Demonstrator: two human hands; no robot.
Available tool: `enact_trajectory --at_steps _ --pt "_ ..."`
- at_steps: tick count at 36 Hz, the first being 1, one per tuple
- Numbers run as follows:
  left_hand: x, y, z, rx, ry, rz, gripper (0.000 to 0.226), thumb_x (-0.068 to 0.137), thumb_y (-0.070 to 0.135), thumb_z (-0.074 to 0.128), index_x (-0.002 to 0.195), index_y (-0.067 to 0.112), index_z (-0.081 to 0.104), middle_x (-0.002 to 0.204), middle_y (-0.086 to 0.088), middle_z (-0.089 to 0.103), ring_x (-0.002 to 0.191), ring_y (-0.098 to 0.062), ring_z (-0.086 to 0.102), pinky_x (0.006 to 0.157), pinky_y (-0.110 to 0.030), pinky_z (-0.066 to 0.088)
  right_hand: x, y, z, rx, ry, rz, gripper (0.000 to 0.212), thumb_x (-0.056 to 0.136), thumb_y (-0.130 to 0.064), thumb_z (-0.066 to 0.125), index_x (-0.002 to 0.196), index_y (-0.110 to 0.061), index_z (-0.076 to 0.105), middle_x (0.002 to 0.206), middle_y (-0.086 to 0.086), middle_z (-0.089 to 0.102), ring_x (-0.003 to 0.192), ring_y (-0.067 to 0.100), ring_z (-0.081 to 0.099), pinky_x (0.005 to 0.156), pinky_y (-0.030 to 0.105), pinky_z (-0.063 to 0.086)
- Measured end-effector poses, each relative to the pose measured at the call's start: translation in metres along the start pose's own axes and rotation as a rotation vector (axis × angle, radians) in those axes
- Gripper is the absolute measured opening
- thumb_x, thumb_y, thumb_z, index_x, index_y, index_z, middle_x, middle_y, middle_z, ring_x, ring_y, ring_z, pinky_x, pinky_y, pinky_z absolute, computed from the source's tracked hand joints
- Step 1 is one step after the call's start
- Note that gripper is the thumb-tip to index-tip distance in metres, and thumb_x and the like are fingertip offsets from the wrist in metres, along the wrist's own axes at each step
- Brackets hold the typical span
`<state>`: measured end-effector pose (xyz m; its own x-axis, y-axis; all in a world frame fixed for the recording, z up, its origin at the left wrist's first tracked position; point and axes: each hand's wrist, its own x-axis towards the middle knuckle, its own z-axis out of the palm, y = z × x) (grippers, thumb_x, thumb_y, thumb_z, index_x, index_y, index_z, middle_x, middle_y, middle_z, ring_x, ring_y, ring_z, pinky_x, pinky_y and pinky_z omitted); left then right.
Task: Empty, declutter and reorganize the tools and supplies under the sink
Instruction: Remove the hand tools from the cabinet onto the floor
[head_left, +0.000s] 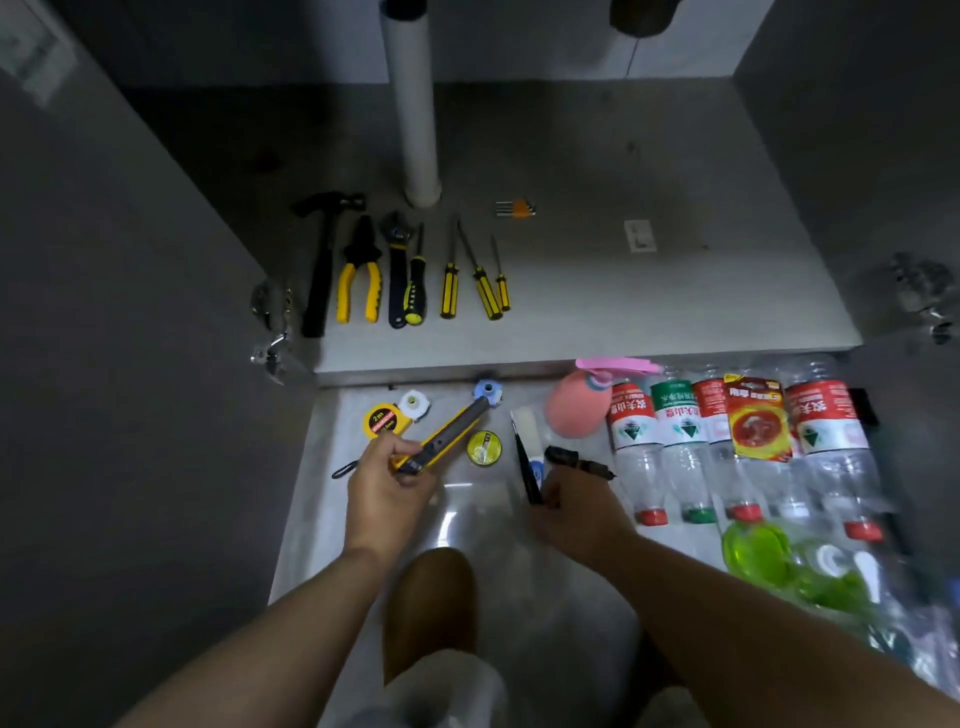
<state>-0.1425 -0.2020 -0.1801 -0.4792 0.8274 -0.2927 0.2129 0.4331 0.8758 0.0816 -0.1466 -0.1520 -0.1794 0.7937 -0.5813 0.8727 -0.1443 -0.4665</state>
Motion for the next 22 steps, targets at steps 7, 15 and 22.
enact_trajectory --at_steps 7,15,22 --pt "-0.006 -0.045 -0.007 0.049 0.075 -0.143 0.027 0.077 0.009 0.083 0.083 0.025 0.063 0.081 0.018 0.070 0.069 -0.001 0.064 0.061 -0.013 0.049 0.011 0.025 0.039 -0.010 -0.032 0.181 0.020 0.086 -0.038 0.069 0.097 -0.024 0.058 0.093 -0.003 0.064 0.086 0.014 0.063 0.071 0.026 0.052" --pt "0.004 -0.059 0.000 0.080 0.131 -0.248 0.021 0.083 0.009 0.078 0.088 0.024 0.064 0.085 0.010 0.068 0.077 -0.001 0.063 0.064 -0.012 0.044 0.012 0.047 0.039 -0.049 0.031 0.256 0.026 0.089 -0.033 0.072 0.087 -0.027 0.046 0.090 -0.005 0.057 0.077 0.008 0.054 0.071 0.025 0.047" --pt "0.009 -0.049 0.009 0.163 0.127 -0.246 0.027 0.085 -0.003 0.065 0.101 0.019 0.066 0.085 0.016 0.064 0.072 0.005 0.057 0.061 0.003 0.036 0.008 0.056 0.030 -0.099 0.051 0.329 0.028 0.093 -0.036 0.063 0.112 -0.016 0.057 0.098 0.002 0.056 0.094 0.021 0.061 0.078 0.032 0.049"
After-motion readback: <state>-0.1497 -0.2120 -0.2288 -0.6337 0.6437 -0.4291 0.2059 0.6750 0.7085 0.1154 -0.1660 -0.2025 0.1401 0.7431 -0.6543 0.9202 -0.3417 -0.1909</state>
